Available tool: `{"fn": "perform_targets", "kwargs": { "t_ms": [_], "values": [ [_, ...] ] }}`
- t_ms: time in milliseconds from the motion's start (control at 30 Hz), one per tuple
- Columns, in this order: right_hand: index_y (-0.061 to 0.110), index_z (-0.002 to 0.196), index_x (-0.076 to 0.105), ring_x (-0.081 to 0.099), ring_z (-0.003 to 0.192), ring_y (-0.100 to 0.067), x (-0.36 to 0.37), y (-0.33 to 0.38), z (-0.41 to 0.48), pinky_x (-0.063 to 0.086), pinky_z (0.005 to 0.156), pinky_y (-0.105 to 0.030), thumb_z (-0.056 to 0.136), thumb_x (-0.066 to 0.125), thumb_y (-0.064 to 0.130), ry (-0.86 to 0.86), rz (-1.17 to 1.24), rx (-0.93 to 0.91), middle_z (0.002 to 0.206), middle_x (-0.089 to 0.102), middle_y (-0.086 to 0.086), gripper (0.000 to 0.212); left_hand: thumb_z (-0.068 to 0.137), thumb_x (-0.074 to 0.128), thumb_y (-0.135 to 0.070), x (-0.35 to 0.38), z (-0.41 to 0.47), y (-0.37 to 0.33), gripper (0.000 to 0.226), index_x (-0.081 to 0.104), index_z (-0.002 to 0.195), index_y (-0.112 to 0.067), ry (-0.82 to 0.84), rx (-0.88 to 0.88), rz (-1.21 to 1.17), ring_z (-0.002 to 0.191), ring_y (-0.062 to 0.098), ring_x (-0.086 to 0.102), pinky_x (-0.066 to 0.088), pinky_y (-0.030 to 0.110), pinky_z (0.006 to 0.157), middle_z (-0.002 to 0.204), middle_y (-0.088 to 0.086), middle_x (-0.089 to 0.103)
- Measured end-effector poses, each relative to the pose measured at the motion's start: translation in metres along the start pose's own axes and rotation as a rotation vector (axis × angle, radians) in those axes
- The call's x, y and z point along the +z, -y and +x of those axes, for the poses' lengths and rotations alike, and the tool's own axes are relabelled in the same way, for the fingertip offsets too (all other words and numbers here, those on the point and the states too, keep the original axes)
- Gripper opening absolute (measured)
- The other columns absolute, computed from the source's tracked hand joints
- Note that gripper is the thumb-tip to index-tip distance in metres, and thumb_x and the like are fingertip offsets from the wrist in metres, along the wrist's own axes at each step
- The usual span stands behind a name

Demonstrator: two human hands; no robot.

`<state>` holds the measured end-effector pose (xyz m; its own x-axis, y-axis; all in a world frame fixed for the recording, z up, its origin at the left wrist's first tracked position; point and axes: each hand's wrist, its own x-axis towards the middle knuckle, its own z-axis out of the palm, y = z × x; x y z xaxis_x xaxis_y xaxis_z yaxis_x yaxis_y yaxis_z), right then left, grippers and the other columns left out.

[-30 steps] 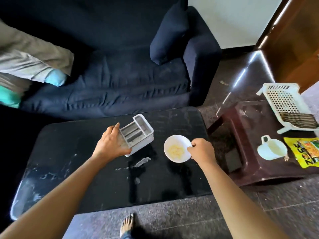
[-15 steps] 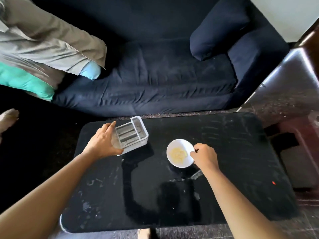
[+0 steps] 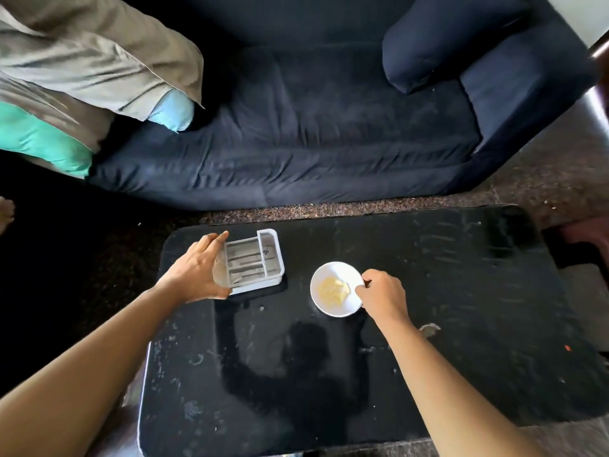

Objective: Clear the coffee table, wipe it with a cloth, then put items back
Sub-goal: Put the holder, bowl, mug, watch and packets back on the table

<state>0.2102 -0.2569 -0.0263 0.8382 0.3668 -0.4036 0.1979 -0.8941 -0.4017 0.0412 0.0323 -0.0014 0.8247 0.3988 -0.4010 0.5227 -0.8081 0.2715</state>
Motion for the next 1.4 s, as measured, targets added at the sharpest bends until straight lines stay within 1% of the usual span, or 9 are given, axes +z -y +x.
{"fn": "perform_targets", "kwargs": {
  "t_ms": [200, 333, 533, 700, 800, 933, 1100, 1233, 1400],
  "values": [
    [0.010, 0.066, 0.049, 0.058, 0.072, -0.031, 0.016, 0.015, 0.006, 0.038, 0.055, -0.033, 0.077, 0.053, 0.009, 0.017, 0.018, 0.013, 0.072, 0.063, -0.009, 0.012, 0.039, 0.055, -0.063, 0.009, 0.000, 0.020, 0.129, 0.018, 0.152, -0.012, -0.005, 0.009, -0.026, 0.132, 0.032, 0.036, 0.038, 0.041, 0.105, 0.146, 0.008, 0.031],
    [0.013, 0.059, 0.035, 0.058, 0.079, -0.035, 0.026, 0.030, 0.016, 0.037, 0.057, -0.032, 0.078, 0.053, 0.009, 0.025, 0.028, 0.036, 0.079, 0.065, -0.014, 0.027, 0.047, 0.075, -0.046, 0.004, 0.004, 0.025, 0.125, 0.015, 0.152, -0.013, 0.010, 0.042, -0.033, 0.134, 0.031, 0.032, 0.033, 0.040, 0.109, 0.148, 0.008, 0.029],
    [0.009, 0.079, 0.055, 0.052, 0.078, -0.029, 0.037, 0.048, 0.024, 0.037, 0.061, -0.029, 0.083, 0.054, 0.008, 0.034, 0.034, 0.087, 0.094, 0.065, -0.012, 0.004, 0.056, 0.085, -0.032, 0.000, 0.013, 0.035, 0.122, 0.012, 0.153, -0.013, 0.020, 0.088, 0.013, 0.138, 0.029, 0.027, 0.025, 0.033, 0.112, 0.150, 0.010, 0.026],
    [0.010, 0.084, 0.058, 0.060, 0.089, -0.034, 0.050, 0.056, 0.031, 0.041, 0.063, -0.029, 0.082, 0.051, 0.006, 0.038, 0.110, 0.134, 0.096, 0.066, -0.013, 0.008, 0.057, 0.085, -0.034, 0.003, 0.016, 0.042, 0.124, 0.009, 0.153, -0.015, 0.021, 0.102, 0.012, 0.139, 0.028, 0.025, 0.024, 0.033, 0.113, 0.153, 0.008, 0.022],
    [0.010, 0.084, 0.060, 0.066, 0.081, -0.033, 0.058, 0.059, 0.037, 0.054, 0.068, -0.034, 0.081, 0.051, 0.009, 0.037, 0.163, 0.160, 0.090, 0.069, -0.013, 0.010, 0.057, 0.085, -0.032, 0.004, 0.014, 0.047, 0.127, 0.003, 0.153, -0.021, 0.030, 0.067, -0.056, 0.142, 0.025, 0.023, 0.033, 0.039, 0.111, 0.156, 0.003, 0.017],
    [0.011, 0.080, 0.060, 0.067, 0.076, -0.033, 0.063, 0.060, 0.040, 0.057, 0.069, -0.037, 0.082, 0.055, 0.012, 0.022, 0.194, 0.180, 0.086, 0.069, -0.012, 0.006, 0.052, 0.083, -0.035, 0.005, 0.010, 0.054, 0.131, 0.000, 0.153, -0.021, 0.034, 0.042, -0.149, 0.139, 0.021, 0.030, 0.041, 0.041, 0.104, 0.157, -0.002, 0.013],
    [0.012, 0.081, 0.063, 0.068, 0.076, -0.034, 0.067, 0.060, 0.044, 0.057, 0.071, -0.039, 0.083, 0.056, 0.013, 0.003, 0.222, 0.208, 0.087, 0.069, -0.012, 0.007, 0.043, 0.074, -0.049, 0.003, 0.009, 0.053, 0.132, 0.007, 0.153, -0.018, 0.045, 0.043, -0.143, 0.140, 0.022, 0.030, 0.039, 0.042, 0.107, 0.157, -0.001, 0.015],
    [0.011, 0.084, 0.064, 0.067, 0.078, -0.032, 0.067, 0.061, 0.043, 0.056, 0.070, -0.034, 0.083, 0.055, 0.012, 0.010, 0.222, 0.205, 0.086, 0.070, -0.012, 0.009, 0.054, 0.087, -0.033, 0.004, 0.009, 0.051, 0.130, 0.005, 0.153, -0.016, 0.037, 0.036, -0.135, 0.143, 0.020, 0.024, 0.036, 0.040, 0.109, 0.158, -0.001, 0.010],
    [0.010, 0.092, 0.065, 0.065, 0.088, -0.031, 0.063, 0.059, 0.039, 0.052, 0.070, -0.031, 0.084, 0.055, 0.012, 0.021, 0.235, 0.198, 0.094, 0.070, -0.012, 0.013, 0.061, 0.088, -0.033, 0.008, 0.005, 0.048, 0.131, -0.004, 0.153, -0.018, 0.053, -0.027, -0.139, 0.147, 0.019, 0.008, 0.029, 0.041, 0.114, 0.160, -0.003, -0.009]
  ]
}}
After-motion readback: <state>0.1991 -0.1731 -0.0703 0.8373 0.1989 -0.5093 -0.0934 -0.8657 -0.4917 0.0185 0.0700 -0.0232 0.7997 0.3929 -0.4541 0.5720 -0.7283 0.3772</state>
